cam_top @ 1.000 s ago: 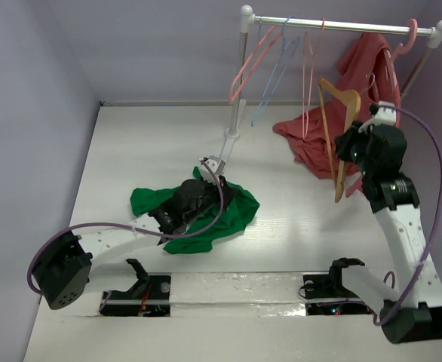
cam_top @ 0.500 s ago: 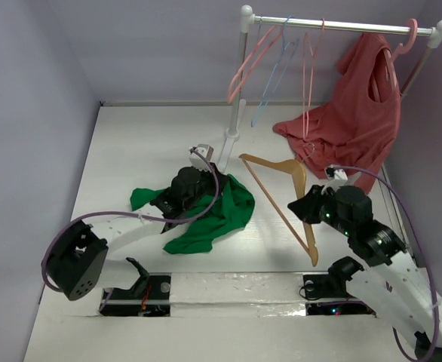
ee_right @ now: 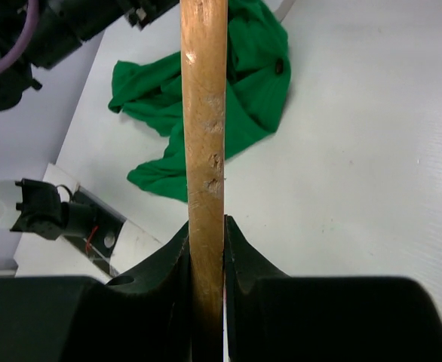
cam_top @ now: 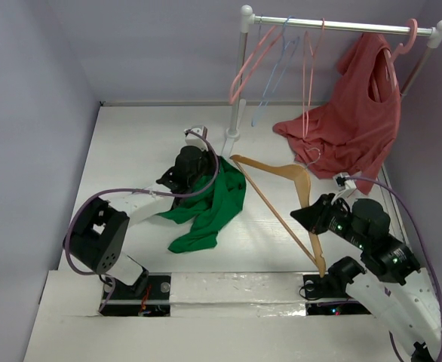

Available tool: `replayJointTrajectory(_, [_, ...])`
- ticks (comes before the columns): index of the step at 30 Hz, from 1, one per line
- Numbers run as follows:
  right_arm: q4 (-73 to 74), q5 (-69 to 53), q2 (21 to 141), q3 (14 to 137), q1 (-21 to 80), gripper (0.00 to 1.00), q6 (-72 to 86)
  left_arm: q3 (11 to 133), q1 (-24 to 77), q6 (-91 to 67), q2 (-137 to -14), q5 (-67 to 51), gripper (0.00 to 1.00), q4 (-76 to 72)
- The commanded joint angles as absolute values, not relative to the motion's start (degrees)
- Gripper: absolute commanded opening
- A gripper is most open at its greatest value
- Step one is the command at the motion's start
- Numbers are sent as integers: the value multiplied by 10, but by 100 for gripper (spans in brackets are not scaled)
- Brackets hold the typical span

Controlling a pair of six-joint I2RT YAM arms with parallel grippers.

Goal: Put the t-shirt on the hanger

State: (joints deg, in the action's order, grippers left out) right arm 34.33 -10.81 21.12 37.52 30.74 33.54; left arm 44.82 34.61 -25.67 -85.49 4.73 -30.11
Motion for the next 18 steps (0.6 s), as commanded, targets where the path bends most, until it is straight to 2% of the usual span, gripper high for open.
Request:
replayJointTrajectory(1, [336,-147,204,388,308,0,310,491,346,-257,-856,44,0,-318])
replayJointTrajectory(8, [295,-165,233,346,308,0,311,501,346,-259,-857,29,0,-317])
replayJointTrajectory(18, [128,-156,273,285,332,0,318,430,352,-260,-807,20,0,-323])
